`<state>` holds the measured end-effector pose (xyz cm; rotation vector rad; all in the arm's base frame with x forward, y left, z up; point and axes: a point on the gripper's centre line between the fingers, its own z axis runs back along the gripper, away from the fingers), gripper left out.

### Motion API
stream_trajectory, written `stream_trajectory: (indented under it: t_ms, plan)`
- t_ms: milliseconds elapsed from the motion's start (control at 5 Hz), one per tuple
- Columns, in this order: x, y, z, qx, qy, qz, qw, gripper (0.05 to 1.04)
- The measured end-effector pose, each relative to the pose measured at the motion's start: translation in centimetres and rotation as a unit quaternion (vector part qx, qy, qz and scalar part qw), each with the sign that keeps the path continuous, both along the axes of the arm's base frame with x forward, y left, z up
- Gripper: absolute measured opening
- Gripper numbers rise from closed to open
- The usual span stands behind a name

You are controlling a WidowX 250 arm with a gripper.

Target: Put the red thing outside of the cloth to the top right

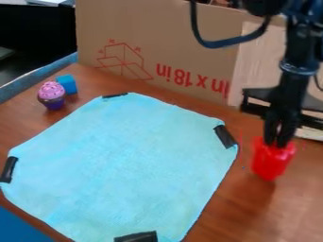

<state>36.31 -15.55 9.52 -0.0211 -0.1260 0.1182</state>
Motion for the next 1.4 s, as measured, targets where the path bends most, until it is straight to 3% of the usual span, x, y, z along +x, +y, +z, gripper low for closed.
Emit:
stream_trajectory:
  t_ms: [400, 600, 800, 1000, 1200, 1400]
  plan:
    - [-0.1, -0.8, -1.2, 0.000, 0.017, 0.006, 0.9998, 0.115]
    - [0.1, -0.2, -1.2, 0.002, 0.021, 0.020, 0.9996, 0.299]
    - [-0.3, 0.5, -1.2, -0.006, 0.038, 0.030, 0.9988, 0.619]
    - [-0.9, 1.1, 1.0, -0.018, 0.027, 0.034, 0.9989, 0.882]
    - [-1.5, 1.5, 3.3, -0.032, 0.022, 0.041, 0.9984, 1.008]
    - [-2.7, 3.1, 7.6, -0.045, -0.012, 0.054, 0.9975, 1.002]
